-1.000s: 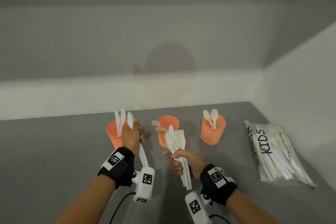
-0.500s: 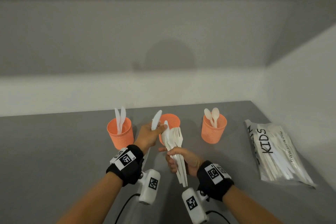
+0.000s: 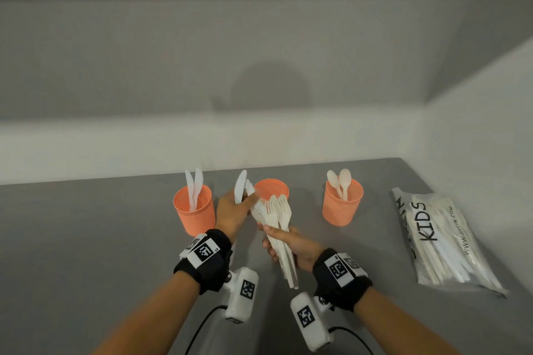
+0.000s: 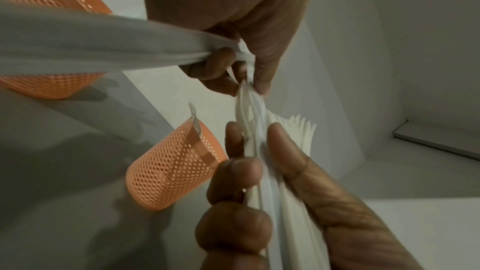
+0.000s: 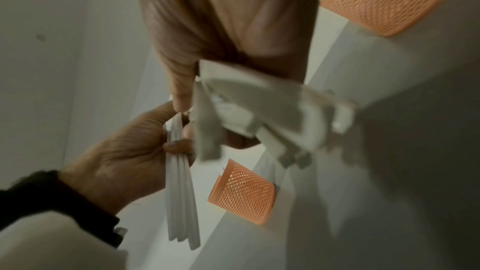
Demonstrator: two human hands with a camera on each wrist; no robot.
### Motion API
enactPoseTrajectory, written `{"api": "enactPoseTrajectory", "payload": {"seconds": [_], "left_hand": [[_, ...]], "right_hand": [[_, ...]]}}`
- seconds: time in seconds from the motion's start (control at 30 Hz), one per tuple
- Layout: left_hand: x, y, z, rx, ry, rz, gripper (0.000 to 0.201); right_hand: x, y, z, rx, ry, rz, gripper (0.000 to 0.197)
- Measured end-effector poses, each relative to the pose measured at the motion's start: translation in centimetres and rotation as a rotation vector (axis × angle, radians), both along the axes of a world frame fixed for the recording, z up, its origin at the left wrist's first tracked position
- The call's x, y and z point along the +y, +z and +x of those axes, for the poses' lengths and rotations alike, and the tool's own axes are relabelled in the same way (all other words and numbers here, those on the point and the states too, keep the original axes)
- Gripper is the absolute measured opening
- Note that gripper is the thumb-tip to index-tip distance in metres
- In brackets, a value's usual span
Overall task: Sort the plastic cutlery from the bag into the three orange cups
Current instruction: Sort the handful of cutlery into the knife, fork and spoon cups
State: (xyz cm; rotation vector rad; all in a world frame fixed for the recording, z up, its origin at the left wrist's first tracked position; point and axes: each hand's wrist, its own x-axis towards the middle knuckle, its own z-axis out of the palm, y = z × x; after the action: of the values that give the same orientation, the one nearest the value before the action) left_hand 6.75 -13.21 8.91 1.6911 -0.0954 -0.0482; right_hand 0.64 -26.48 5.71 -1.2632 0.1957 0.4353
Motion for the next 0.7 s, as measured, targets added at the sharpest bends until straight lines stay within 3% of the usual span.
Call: {"api": "enactPoseTrajectory", "payload": {"seconds": [0.13,0.2,0.47,0.7], "left_hand": [[0.1,0.2,0.2,-0.039,0.143,-0.040,0.011],[0.3,0.3,0.2,-0.023,0.182,-0.090,0.015],[1.1,-1.6,0.6,0.149,0.072,-0.099,0.017],[3.7,0.5,3.3,0.145,0.292,-0.292,0.022]], "right_hand": [[-0.1,0.0,0.0,0.000,-0.019,0.026,0.018],[-0.1,-0.1,0.1,-0.010,-0.029,0.026,0.021],[0.7,0.0,0.4,0.007,-0.008,-0.031,0.016],[0.7,0.2,1.2,0.056,-0.083,-0.015,0.010]]}}
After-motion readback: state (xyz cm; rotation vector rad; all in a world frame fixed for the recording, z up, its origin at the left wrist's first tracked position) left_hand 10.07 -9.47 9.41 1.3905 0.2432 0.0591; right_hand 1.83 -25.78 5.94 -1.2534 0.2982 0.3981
